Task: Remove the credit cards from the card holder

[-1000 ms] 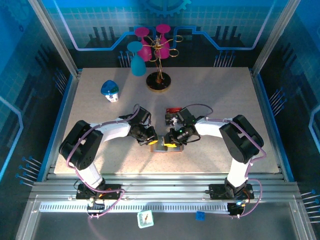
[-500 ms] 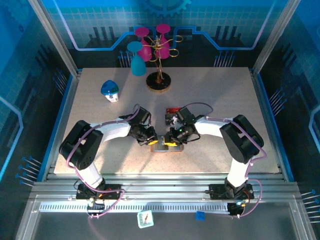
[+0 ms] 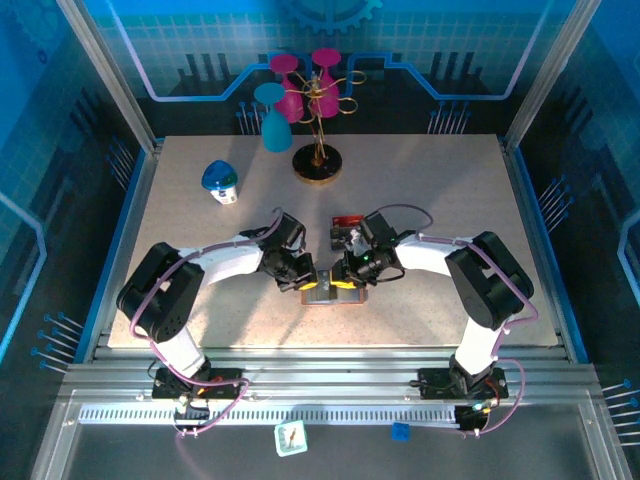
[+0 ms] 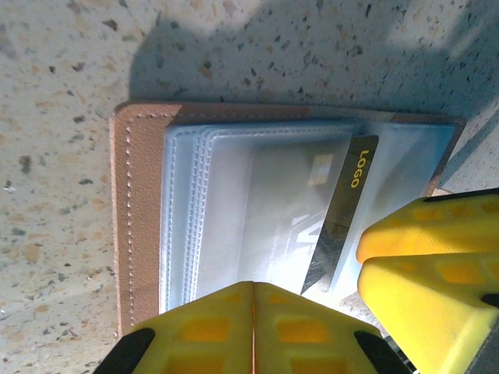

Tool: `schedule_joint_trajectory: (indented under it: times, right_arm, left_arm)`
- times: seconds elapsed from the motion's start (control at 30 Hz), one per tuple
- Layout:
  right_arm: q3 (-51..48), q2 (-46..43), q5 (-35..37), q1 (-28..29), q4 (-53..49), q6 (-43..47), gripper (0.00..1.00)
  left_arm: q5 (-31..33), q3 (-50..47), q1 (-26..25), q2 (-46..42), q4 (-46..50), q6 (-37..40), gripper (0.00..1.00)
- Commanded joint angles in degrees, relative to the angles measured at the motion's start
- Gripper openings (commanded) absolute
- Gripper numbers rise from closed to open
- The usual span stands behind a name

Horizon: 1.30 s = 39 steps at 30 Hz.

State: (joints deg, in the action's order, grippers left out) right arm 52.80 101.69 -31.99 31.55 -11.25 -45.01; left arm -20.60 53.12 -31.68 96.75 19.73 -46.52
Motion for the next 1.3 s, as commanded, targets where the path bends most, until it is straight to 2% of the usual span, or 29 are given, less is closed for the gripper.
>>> schedule_joint_trajectory:
  times: [0.0, 0.77, 1.1, 1.27]
  right_arm:
    - [-0.7, -0.6, -1.0, -1.0, 0.5, -0.1, 0.25]
    - [-1.5, 3.9, -3.0, -1.5, 3.4, 0.0, 0.24]
    - [-5.2, 3.4, -6.6, -1.9, 11.2, -4.6, 0.21]
    - [-6.2, 2.2, -6.5, -2.2, 11.6, -4.7, 0.19]
  left_arm:
    - [0.0, 0.3, -0.5, 0.0, 2.1, 0.6, 0.07]
    - [1.1, -0.8, -0.4, 3.3, 2.9, 1.6, 0.06]
    - [0.8, -0.6, -0.4, 4.1, 3.2, 2.0, 0.06]
    - [0.8, -0.7, -0.5, 4.1, 3.1, 1.9, 0.06]
